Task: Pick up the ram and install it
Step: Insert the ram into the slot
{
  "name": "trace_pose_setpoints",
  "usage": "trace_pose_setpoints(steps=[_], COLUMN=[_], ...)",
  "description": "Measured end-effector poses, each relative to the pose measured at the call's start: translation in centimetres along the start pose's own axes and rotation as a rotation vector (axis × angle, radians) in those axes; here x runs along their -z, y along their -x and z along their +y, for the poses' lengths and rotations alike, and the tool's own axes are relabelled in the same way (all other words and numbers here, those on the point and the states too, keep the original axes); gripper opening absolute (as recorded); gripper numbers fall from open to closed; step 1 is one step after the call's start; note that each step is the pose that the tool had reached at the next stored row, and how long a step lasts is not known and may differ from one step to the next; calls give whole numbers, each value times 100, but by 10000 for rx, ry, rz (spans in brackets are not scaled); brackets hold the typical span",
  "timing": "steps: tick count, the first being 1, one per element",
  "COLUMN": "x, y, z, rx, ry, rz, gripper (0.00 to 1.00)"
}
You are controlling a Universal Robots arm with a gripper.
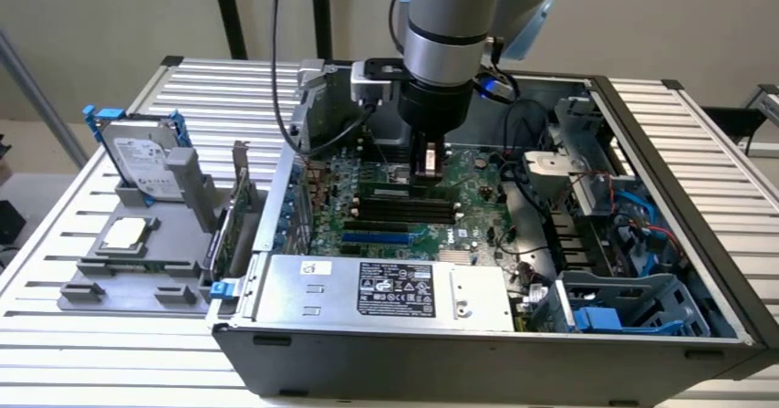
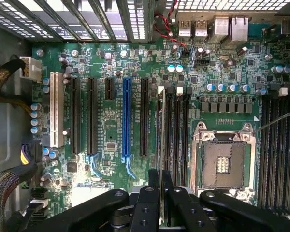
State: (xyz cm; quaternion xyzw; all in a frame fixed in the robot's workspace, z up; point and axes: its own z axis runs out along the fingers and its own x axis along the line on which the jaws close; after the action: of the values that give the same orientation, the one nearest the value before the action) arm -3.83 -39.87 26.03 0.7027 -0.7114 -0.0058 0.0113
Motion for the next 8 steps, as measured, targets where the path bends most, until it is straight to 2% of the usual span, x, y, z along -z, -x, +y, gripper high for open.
trace_pose_setpoints(steps=[8], x=[-145], y=[14], z=[-13], rx=[-24], ry=[-1], rz=[16], gripper=[14])
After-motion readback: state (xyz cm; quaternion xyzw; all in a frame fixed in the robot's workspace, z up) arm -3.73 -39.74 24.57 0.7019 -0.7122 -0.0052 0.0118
